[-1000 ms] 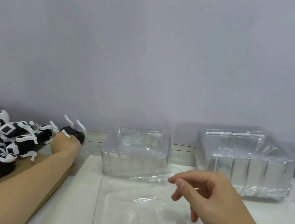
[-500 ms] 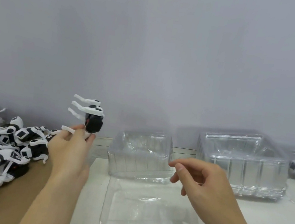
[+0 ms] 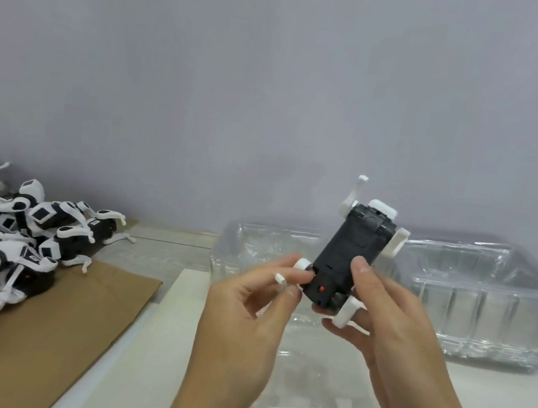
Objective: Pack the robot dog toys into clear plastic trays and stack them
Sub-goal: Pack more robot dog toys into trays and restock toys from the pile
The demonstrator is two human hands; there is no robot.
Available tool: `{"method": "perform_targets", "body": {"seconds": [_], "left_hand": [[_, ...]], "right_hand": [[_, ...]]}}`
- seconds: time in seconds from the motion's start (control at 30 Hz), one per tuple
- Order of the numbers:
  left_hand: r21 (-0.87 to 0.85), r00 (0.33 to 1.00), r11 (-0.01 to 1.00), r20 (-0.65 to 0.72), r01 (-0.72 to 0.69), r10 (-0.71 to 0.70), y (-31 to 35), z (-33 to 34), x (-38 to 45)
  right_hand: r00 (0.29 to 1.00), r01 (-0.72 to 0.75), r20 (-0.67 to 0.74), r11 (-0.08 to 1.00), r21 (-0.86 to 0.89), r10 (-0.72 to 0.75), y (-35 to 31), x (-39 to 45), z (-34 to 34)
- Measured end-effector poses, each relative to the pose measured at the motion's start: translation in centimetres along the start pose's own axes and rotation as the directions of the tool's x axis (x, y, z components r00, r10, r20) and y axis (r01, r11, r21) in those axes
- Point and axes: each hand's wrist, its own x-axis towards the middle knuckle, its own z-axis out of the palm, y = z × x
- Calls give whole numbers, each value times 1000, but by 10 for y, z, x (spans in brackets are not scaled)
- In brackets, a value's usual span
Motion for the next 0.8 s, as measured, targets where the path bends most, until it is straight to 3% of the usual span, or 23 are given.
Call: {"method": "perform_targets", "body": {"seconds": [0.2, 0.33, 0.43, 0.6, 0.8], "left_hand": [[90, 965, 995, 262, -37, 12, 3, -24, 6], [157, 994, 985, -69, -73, 84, -13, -50, 14], [178, 982, 983, -187, 51, -18, -32, -60, 19], [80, 951, 950, -95, 301, -294, -52, -56, 24], [46, 902, 901, -35, 432, -431, -60, -43, 27]], "right_hand": [[983, 131, -114, 982, -137, -147, -6, -4, -2], [956, 180, -182, 951, -252, -229, -10, -5, -13], [949, 207, -150, 907, -366, -277, -13, -5, -17], [952, 257, 10, 784, -565, -306, -12, -6, -14], [951, 305, 180, 654, -693, -253, -3, -3, -12]]}}
